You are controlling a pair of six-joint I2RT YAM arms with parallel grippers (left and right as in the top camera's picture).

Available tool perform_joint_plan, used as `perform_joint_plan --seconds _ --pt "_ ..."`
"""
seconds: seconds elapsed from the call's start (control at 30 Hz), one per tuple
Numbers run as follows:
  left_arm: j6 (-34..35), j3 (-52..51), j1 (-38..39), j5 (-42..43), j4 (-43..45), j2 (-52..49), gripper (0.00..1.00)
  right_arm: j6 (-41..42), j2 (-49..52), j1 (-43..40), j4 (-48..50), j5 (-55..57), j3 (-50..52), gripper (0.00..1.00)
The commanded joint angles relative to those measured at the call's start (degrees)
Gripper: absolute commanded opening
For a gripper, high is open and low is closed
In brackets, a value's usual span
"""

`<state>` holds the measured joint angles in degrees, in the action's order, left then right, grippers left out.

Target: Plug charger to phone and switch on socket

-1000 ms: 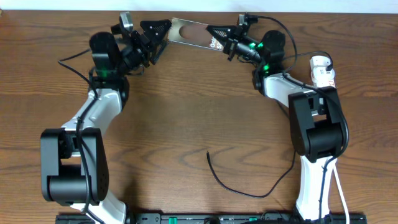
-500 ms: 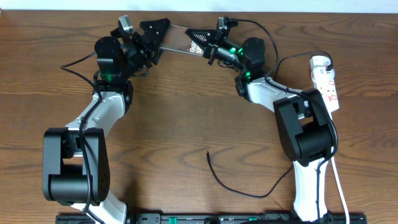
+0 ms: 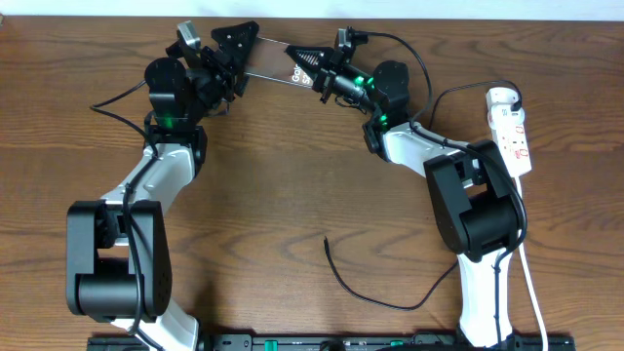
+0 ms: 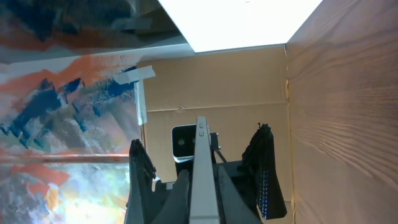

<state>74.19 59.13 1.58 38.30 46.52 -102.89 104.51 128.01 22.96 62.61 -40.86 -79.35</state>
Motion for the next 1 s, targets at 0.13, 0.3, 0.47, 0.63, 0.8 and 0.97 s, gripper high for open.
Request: perform_joint_plan --seconds 0.13,0.3,0.47,0.63,0.8,0.97 --pt "1.62 -0.15 0.55 0.15 0.33 1.42 0.73 0.66 -0.37 2.64 -1.97 -1.25 -1.07 0.01" --pt "1.62 -0.15 0.55 0.15 0.31 1.42 0.20 0.68 -0.37 2.67 -2.40 -0.96 -1.07 0.01" --pt "1.57 -0.15 0.55 0.15 0.31 1.42 0.19 0.68 -0.37 2.71 -2.38 -0.13 -1.07 0.01" --pt "1.57 -0.15 0.55 0.02 0.31 1.42 0.07 0.70 -0.37 3.34 -2.38 0.11 -1.07 0.01" --pt "1.49 -0.15 0.55 0.00 0.31 1.42 0.07 0.98 -0.37 4.46 -2.40 1.73 -1.07 0.01" --pt "0.85 -0.15 0.55 -0.02 0.31 1.42 0.07 2.67 -0.37 5.29 -2.38 2.84 -1.07 0.01"
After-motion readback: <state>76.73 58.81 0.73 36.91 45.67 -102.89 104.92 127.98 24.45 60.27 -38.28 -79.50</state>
